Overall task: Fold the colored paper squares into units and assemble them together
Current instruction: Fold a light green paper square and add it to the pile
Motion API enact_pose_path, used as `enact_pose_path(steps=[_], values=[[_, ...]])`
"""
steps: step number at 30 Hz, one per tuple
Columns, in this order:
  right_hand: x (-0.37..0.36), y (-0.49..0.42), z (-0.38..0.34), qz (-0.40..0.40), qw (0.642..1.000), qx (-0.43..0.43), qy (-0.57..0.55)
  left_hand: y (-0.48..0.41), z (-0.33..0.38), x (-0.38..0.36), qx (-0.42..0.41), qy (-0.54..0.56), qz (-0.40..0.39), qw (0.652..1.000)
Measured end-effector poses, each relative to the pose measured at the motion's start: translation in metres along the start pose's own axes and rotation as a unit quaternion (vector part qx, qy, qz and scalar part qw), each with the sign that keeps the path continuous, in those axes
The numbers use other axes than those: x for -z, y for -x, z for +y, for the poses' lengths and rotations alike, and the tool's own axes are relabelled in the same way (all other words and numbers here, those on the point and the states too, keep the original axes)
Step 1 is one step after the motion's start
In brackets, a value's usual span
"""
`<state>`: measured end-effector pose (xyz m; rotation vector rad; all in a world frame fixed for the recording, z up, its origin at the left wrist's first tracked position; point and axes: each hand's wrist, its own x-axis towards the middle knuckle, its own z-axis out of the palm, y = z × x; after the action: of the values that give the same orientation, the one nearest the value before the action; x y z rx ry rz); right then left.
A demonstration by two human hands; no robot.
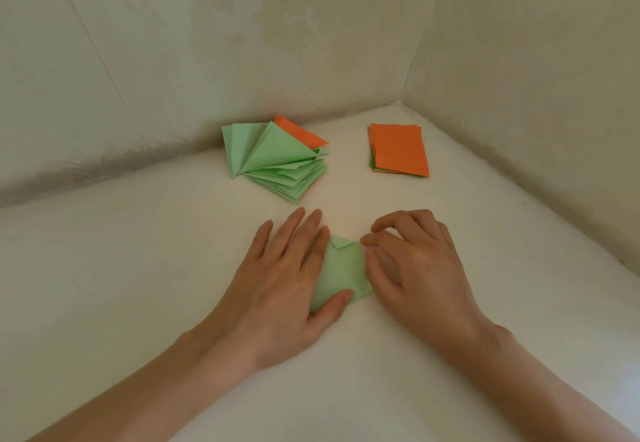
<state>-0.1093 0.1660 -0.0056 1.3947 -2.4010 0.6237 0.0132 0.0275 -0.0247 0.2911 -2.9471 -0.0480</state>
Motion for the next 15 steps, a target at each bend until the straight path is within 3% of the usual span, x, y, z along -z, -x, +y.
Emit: enact_pose_path(steps=[6, 8, 12, 15], values=[[-0.009, -0.009, -0.009, -0.085, 0.985, -0.077, -0.131, 0.002, 0.001, 0.006, 0.013, 0.054, -0.015, 0.998], [-0.005, -0.012, -0.011, -0.095, 0.969, -0.110, -0.198, 0.001, 0.000, 0.012, 0.012, 0.145, 0.019, 0.989], [0.011, -0.015, -0.013, -0.141, 0.917, -0.124, -0.352, -0.007, -0.006, 0.027, 0.066, 0.371, 0.107, 0.920], [0.014, -0.015, -0.016, -0.147, 0.914, -0.105, -0.363, -0.010, -0.006, 0.032, 0.111, 0.457, 0.081, 0.879]])
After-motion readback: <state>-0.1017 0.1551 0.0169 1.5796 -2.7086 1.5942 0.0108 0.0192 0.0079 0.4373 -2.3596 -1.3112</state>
